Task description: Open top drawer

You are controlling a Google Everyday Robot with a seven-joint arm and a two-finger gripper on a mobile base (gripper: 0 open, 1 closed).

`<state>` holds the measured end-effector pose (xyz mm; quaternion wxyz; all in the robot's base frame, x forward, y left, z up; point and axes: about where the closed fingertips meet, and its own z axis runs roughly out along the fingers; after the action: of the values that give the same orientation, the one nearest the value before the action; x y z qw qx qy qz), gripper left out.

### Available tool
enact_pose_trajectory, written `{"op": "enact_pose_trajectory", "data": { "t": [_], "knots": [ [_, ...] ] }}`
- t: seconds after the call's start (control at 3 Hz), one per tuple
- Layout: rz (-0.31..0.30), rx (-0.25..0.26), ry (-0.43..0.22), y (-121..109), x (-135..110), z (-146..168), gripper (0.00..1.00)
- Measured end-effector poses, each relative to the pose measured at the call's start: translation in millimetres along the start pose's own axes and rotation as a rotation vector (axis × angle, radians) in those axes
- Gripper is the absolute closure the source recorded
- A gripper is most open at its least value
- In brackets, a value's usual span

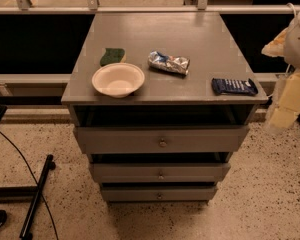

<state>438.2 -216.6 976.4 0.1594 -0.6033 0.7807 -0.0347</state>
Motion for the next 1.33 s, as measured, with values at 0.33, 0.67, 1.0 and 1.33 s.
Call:
{"op": "enact_pose_trajectory", "data": {
  "t": [0.33,0.67,1.0,1.33],
  "knots": [
    [0.000,0.000,0.000,0,0,0,0.00],
    [-0.007,0.037,-0.004,0,0,5,0.00],
    [-0.054,0.084,-0.033,15,8,24,0.00],
    [-0.171,0.146,-0.080,24,6,48,0.00]
  ]
}}
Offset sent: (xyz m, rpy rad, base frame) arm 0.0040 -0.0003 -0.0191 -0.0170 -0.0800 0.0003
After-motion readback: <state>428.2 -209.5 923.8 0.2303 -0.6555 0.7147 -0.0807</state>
